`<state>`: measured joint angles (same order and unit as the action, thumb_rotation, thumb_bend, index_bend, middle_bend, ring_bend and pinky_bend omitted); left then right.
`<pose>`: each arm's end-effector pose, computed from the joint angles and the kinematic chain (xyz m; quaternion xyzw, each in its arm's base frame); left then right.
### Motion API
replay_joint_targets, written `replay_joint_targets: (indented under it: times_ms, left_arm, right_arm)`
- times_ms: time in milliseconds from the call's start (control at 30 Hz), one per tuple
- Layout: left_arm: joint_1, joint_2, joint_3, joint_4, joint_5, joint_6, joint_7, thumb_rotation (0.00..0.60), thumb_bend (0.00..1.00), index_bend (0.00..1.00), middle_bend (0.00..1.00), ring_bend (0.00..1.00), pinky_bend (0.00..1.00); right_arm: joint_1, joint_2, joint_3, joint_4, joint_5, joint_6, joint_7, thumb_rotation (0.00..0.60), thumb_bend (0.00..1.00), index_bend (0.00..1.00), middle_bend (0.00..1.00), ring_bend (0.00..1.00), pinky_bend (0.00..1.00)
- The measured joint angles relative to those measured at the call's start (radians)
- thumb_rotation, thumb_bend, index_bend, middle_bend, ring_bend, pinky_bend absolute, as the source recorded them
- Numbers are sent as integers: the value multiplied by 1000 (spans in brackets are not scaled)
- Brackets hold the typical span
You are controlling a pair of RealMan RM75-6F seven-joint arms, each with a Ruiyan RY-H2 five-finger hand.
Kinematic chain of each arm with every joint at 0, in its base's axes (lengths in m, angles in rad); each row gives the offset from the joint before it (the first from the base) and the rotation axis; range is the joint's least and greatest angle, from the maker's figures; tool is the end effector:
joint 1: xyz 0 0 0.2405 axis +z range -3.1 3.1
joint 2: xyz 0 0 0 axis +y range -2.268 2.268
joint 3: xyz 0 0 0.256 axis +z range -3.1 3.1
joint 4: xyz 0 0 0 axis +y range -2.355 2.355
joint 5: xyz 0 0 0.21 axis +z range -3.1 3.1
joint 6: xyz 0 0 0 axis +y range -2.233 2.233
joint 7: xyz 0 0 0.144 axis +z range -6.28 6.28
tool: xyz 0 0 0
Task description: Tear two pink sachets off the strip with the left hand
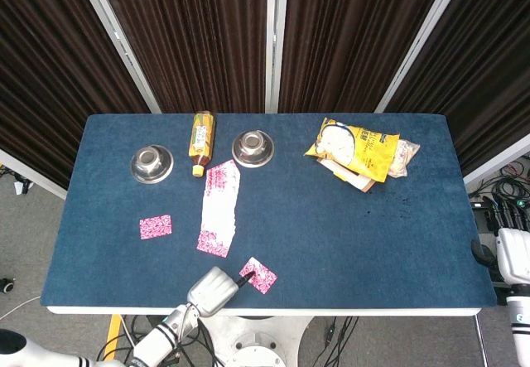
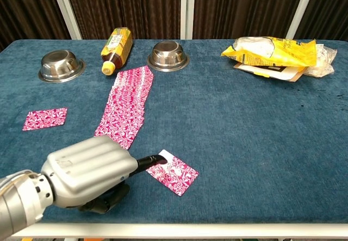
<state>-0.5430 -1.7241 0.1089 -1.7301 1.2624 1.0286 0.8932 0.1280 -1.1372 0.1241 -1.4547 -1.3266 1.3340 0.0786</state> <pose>-0.1265 0.1764 -0.0916 -0.8710 -0.2626 -0.2785 0.3078 -0.3566 -0.2115 0.1748 0.5547 -0.4210 0.3443 0.6297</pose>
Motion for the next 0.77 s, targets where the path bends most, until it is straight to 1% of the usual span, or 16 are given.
replay_joint_targets:
  times_ms: [167,267,333,367,433,467,533,567,600,633,667,700,767]
  left_arm:
    - [9,46,3,-33,5,34,5,600,630,103,898,882,853]
    - [24,95,5,-54,7,74,1,600,626,108,895,879,851]
    - [41,135,5,-63,11,114,-12,600,597,113,870,856,839]
    - [50,152,4,-66,13,134,-23,600,573,114,839,824,823]
    - [73,186,0,-64,24,185,-64,600,514,119,724,698,744]
    - [85,199,-2,-60,32,209,-87,600,472,122,624,574,658]
    - [116,229,-8,-39,52,271,-144,600,380,124,397,285,448]
    - [131,242,-12,-27,60,300,-169,600,346,124,312,187,369]
    - [152,261,-17,-12,66,337,-205,600,319,124,238,119,303]
    - [168,275,-22,-3,68,362,-231,600,288,124,160,55,232]
    - [183,289,-27,4,68,382,-258,600,276,124,132,32,204]
    - [200,307,-33,13,67,400,-295,600,266,124,110,13,181]
    - [225,334,-42,27,64,420,-350,600,261,124,102,2,168]
  right_arm:
    - [1,3,1,-20,-11,11,-13,600,305,0,0,0,0]
    - [1,4,0,-30,-22,22,-22,600,305,0,0,0,0]
    - [0,3,-2,-32,-28,28,-25,600,305,0,0,0,0]
    - [-1,1,-3,-31,-32,32,-26,600,305,0,0,0,0]
    - [-2,-3,-3,-28,-35,36,-26,600,305,0,0,0,0]
    - [-2,-6,-4,-25,-37,39,-25,600,305,0,0,0,0]
    - [-3,-11,-4,-20,-41,44,-24,600,305,0,0,0,0]
    - [-3,-13,-4,-19,-44,48,-25,600,305,0,0,0,0]
    - [-4,-14,-4,-18,-47,52,-25,600,304,0,0,0,0]
    - [-4,-16,-4,-18,-50,56,-25,600,303,0,0,0,0]
    - [-6,-17,-4,-18,-54,64,-25,600,302,0,0,0,0]
    - [-7,-18,-3,-18,-58,71,-26,600,302,0,0,0,0]
    - [-11,-21,-3,-18,-66,87,-28,600,301,0,0,0,0]
